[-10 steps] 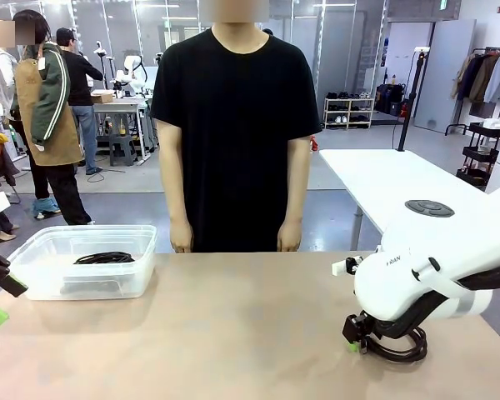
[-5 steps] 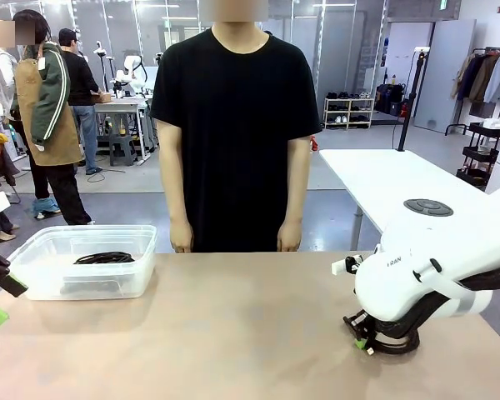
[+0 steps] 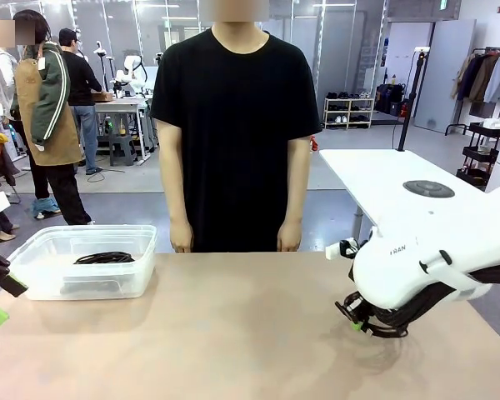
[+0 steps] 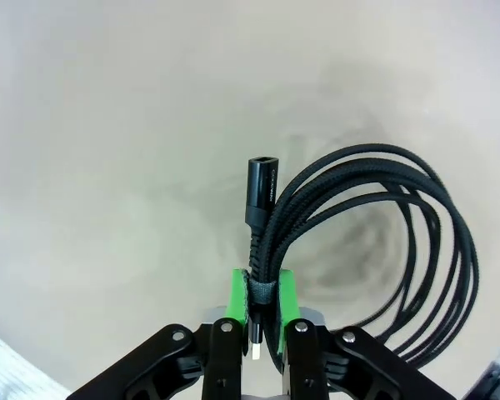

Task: Organize and store the cables.
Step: Place the USB Extension Cable into the Organizing box.

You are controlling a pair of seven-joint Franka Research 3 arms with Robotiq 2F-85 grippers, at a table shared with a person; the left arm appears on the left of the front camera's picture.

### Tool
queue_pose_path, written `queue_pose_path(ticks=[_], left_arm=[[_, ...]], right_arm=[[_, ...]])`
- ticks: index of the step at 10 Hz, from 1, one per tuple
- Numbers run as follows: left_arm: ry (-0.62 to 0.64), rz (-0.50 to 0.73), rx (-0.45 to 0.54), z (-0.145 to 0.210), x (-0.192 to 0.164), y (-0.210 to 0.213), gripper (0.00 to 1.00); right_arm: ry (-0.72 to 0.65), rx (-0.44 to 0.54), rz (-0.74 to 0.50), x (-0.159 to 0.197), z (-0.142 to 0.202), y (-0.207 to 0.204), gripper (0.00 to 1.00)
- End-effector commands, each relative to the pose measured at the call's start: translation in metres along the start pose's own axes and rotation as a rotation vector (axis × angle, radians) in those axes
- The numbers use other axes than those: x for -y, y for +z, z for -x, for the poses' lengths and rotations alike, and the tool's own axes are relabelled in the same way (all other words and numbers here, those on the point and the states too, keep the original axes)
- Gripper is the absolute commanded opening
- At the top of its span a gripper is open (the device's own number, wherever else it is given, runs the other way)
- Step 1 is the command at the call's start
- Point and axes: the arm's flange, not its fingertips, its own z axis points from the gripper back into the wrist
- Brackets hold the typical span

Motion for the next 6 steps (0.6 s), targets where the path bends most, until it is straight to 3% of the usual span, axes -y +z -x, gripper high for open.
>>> queue_pose_path(ticks=[1,3,6], left_arm=[[0.005,-0.007,-0.008,0.000,0.000,0.001,1.00],[0.005,-0.007,-0.008,0.000,0.000,0.001,1.00],[0.005,-0.007,-0.008,0.000,0.000,0.001,1.00]], right_arm=[[0.139,0.018,-0.060,-0.025,-0.011,0.049,0.00],[0.219,0.018,-0.064,-0.062,-0.030,0.074,0.00],[0.244,0.006,-0.072,-0.126,-0.071,0.063,0.00]])
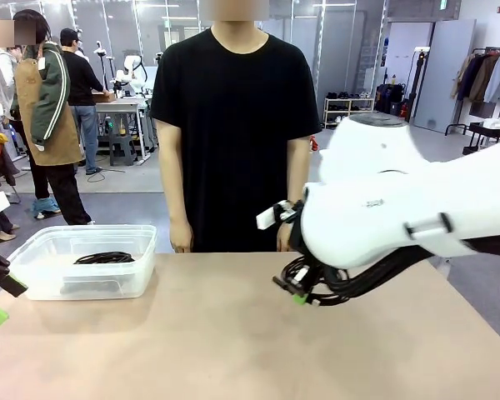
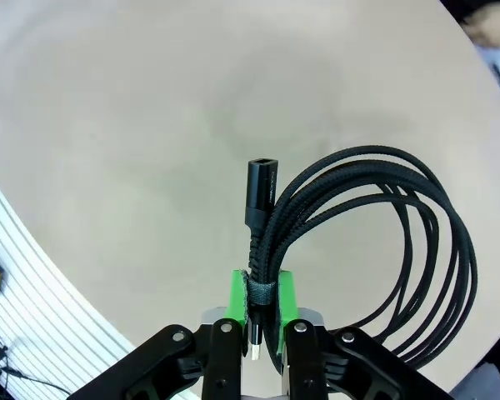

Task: Organize and store the cables.
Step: Place the USB Extension Cable into the Organizing box.

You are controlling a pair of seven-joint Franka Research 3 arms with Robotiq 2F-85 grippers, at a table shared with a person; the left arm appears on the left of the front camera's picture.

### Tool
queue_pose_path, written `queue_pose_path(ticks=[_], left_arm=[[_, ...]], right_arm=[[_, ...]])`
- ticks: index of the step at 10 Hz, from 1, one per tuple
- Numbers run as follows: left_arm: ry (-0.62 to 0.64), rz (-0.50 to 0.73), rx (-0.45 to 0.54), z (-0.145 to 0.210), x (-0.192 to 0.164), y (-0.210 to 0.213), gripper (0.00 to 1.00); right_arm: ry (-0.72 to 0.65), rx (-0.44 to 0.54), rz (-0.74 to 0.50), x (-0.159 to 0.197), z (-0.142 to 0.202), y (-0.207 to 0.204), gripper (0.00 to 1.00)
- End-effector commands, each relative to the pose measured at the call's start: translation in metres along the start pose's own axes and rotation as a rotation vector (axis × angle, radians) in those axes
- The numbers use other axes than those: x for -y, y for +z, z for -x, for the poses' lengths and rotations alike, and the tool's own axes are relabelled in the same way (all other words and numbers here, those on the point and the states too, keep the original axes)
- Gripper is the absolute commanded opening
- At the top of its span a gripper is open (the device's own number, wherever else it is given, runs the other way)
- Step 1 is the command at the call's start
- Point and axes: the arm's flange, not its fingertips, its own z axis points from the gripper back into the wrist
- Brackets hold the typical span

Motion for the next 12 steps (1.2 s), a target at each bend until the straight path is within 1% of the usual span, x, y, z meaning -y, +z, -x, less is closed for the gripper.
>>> queue_pose_path(ticks=[1,4,5,7,8,10,11,12], left_arm=[[0.004,-0.007,-0.008,0.000,0.001,0.000,1.00],[0.004,-0.007,-0.008,0.000,0.001,0.000,1.00],[0.004,-0.007,-0.008,0.000,0.001,0.000,1.00],[0.004,-0.007,-0.008,0.000,0.001,0.000,1.00],[0.004,-0.007,-0.008,0.000,0.001,0.000,1.00],[0.004,-0.007,-0.008,0.000,0.001,0.000,1.00],[0.004,-0.007,-0.008,0.000,0.001,0.000,1.00],[0.004,-0.007,-0.008,0.000,0.001,0.000,1.00]], right_arm=[[-0.005,-0.024,-0.043,-0.028,-0.034,-0.029,0.00],[0.076,-0.029,-0.077,-0.080,-0.061,-0.070,0.00],[0.087,-0.030,-0.092,-0.089,-0.064,-0.081,0.00],[0.098,-0.035,-0.109,-0.094,-0.065,-0.112,0.00],[0.100,-0.040,-0.109,-0.095,-0.063,-0.119,0.00],[0.110,-0.042,-0.126,-0.096,-0.063,-0.120,0.00],[0.105,-0.042,-0.143,-0.095,-0.062,-0.121,0.39],[0.103,-0.045,-0.154,-0.094,-0.061,-0.122,0.54]])
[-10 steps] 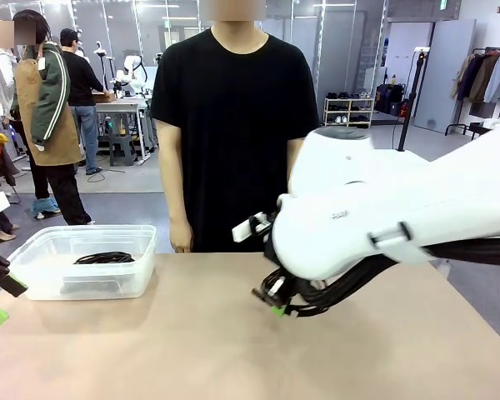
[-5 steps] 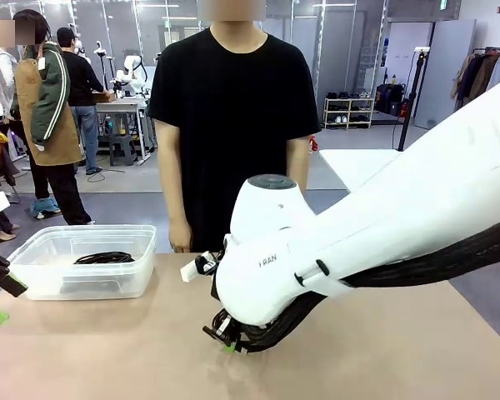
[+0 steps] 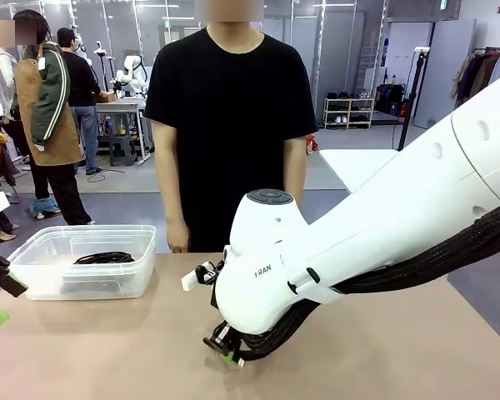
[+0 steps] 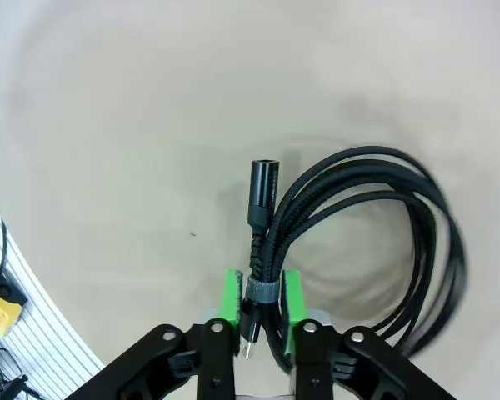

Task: Organize and store the cables.
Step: Place the USB Extension Cable into the Organizing box.

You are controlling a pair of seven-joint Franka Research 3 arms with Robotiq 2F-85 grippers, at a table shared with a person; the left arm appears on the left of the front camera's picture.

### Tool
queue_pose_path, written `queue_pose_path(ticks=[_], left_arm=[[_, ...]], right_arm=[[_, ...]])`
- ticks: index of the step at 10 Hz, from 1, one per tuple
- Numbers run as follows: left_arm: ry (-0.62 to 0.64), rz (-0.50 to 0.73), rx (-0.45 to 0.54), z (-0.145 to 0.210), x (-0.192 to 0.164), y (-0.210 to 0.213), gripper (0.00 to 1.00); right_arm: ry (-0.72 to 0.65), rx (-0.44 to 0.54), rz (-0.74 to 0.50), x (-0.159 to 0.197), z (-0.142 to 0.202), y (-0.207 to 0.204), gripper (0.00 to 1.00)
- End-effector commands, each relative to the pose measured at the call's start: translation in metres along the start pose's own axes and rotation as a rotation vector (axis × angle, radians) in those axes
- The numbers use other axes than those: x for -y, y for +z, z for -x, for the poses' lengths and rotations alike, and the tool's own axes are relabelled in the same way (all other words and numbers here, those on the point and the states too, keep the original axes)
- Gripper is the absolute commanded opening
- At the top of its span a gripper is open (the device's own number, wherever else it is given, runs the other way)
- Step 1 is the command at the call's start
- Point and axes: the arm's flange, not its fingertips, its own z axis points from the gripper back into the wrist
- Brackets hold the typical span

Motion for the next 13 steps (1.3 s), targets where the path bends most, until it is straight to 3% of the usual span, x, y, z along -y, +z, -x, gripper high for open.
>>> queue_pose_path(ticks=[1,2,6,8,10,13], left_arm=[[0.004,-0.007,-0.009,0.000,0.001,0.000,1.00],[0.004,-0.007,-0.009,0.000,0.001,0.000,1.00],[0.000,0.000,0.000,0.000,0.000,0.000,1.00],[-0.065,0.043,-0.029,-0.026,-0.003,0.002,1.00],[-0.051,0.019,-0.033,-0.073,-0.001,-0.008,1.00],[-0.107,0.005,-0.158,-0.137,0.010,-0.045,1.00]], right_arm=[[-0.007,0.016,-0.014,0.003,-0.002,0.002,0.83],[-0.005,0.021,-0.017,0.002,-0.001,0.004,0.98],[0.001,0.085,0.017,0.015,0.019,0.041,1.00],[-0.005,0.158,0.001,0.034,0.041,0.077,1.00],[-0.018,0.207,-0.048,0.072,0.093,0.127,1.00],[-0.100,0.310,-0.066,0.122,0.195,0.188,1.00]])
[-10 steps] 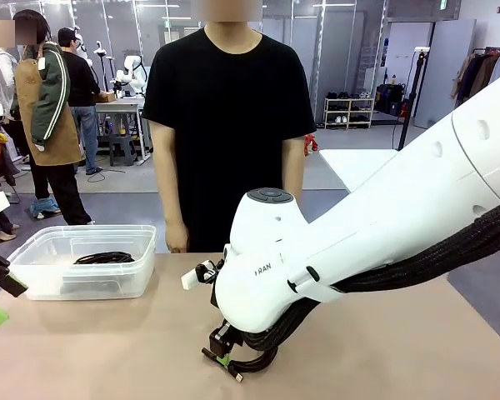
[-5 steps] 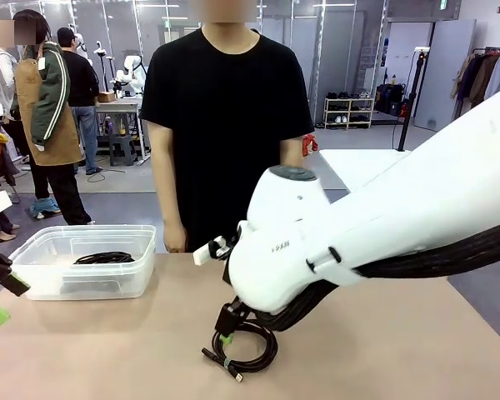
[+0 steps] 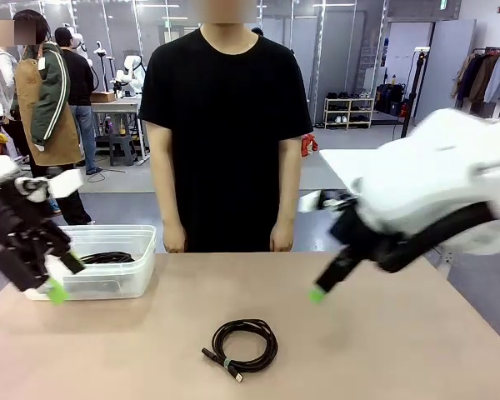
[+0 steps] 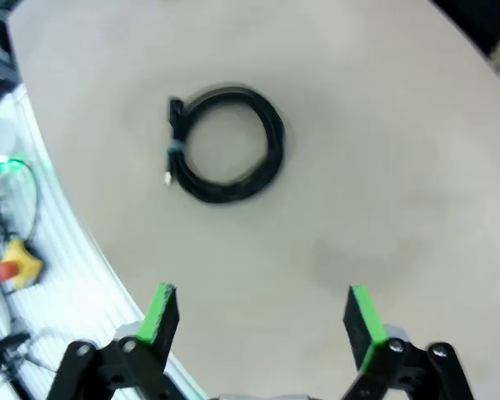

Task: Organize and store the cables.
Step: Place the USB Extension Cable into the Organizing box.

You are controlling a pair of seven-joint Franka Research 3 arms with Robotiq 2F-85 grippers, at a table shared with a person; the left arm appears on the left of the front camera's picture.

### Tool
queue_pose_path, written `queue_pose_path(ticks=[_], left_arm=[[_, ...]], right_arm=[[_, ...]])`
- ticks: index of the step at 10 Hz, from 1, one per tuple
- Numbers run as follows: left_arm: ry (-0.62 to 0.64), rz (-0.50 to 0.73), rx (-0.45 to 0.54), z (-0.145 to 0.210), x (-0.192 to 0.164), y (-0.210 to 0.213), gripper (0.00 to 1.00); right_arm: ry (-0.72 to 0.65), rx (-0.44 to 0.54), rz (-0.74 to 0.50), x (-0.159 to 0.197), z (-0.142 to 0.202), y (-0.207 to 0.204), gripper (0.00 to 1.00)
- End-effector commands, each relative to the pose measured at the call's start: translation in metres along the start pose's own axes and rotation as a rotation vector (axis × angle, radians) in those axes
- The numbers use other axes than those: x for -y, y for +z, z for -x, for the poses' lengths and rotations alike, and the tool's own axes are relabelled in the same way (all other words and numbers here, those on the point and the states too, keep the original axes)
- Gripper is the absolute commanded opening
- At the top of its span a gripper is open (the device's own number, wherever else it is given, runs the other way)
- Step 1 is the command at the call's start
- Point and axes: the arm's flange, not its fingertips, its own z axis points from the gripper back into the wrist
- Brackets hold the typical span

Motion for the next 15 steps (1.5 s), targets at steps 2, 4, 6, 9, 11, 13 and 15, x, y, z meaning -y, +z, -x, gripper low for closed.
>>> queue_pose_path(ticks=[2,4,6,9,11,13,15], left_arm=[[-0.063,-0.061,-0.082,-0.051,-0.014,-0.024,1.00],[-0.167,-0.056,-0.130,-0.084,-0.019,-0.051,1.00],[-0.307,-0.006,-0.184,-0.117,-0.031,-0.084,1.00],[-0.424,-0.028,-0.283,-0.156,-0.029,-0.141,1.00],[-0.414,-0.008,-0.346,-0.168,-0.033,-0.185,1.00],[-0.424,0.025,-0.353,-0.176,-0.039,-0.215,1.00],[-0.421,0.035,-0.333,-0.176,-0.046,-0.231,1.00]], right_arm=[[-0.061,0.139,-0.036,0.030,0.072,0.069,1.00],[-0.071,0.242,-0.014,0.048,0.116,0.098,1.00],[0.007,0.309,-0.022,0.062,0.157,0.113,1.00],[0.063,0.453,-0.089,0.093,0.225,0.112,1.00],[0.108,0.511,-0.073,0.101,0.263,0.102,1.00],[0.151,0.547,-0.058,0.105,0.294,0.096,1.00],[0.166,0.593,-0.082,0.107,0.308,0.094,1.00]])
